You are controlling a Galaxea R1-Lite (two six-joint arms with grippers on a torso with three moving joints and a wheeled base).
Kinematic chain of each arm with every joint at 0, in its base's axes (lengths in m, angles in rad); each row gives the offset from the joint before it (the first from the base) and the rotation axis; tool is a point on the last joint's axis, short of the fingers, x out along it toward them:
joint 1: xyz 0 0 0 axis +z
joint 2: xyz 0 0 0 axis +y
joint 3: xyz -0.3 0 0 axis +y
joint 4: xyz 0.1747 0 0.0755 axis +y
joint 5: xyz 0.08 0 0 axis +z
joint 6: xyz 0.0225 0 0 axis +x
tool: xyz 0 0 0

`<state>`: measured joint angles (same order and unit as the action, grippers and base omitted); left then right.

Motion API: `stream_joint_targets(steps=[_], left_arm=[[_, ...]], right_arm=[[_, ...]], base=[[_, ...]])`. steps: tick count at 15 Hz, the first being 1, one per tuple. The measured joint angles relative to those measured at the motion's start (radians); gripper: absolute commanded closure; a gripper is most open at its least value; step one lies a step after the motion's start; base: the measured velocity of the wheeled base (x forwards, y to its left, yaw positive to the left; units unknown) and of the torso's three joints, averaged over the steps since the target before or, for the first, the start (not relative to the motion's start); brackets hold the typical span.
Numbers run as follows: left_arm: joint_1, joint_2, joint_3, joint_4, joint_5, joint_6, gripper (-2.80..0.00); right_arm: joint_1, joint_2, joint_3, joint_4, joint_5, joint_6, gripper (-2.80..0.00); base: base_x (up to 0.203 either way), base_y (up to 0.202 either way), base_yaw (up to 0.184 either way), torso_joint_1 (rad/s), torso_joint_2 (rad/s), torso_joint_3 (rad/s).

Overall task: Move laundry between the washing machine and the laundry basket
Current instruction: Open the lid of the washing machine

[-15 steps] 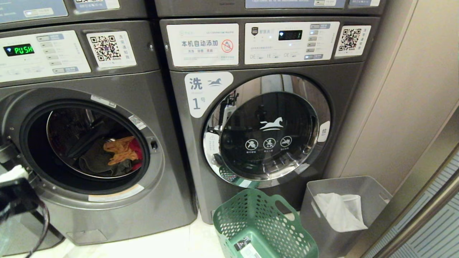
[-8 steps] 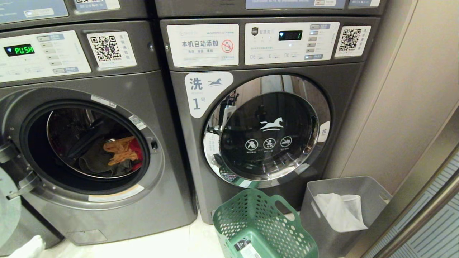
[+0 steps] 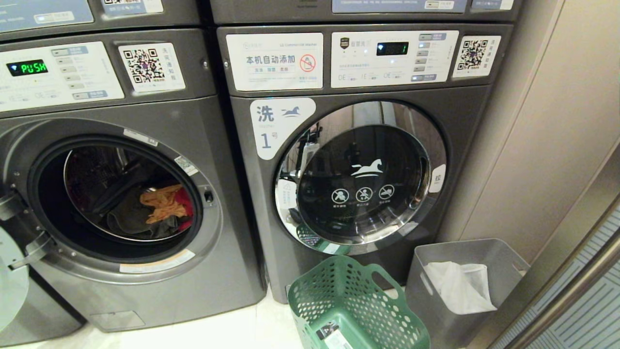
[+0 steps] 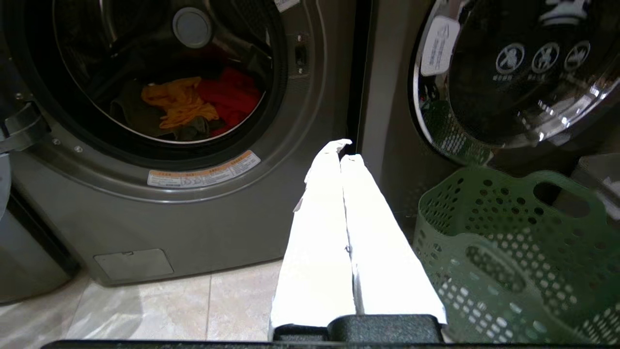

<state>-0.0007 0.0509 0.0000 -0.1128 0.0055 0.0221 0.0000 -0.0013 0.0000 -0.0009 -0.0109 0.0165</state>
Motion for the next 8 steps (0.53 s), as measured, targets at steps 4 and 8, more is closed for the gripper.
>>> stream_joint_targets(steps=[4, 8], left_arm=[[0.003, -0.043, 0.0, -0.001, 0.006, -0.054, 0.0], [0.003, -0.05, 0.0, 0.003, 0.004, -0.034, 0.0]], right_arm=[[0.0, 0.0, 0.0, 0.0, 0.0, 0.0, 0.0], [0.0, 0.0, 0.0, 0.0, 0.0, 0.0, 0.0]], base=[[0.0, 0.0, 0.0, 0.0, 0.0, 0.0], [0.001, 0.017, -0.002, 0.0, 0.0, 0.001]])
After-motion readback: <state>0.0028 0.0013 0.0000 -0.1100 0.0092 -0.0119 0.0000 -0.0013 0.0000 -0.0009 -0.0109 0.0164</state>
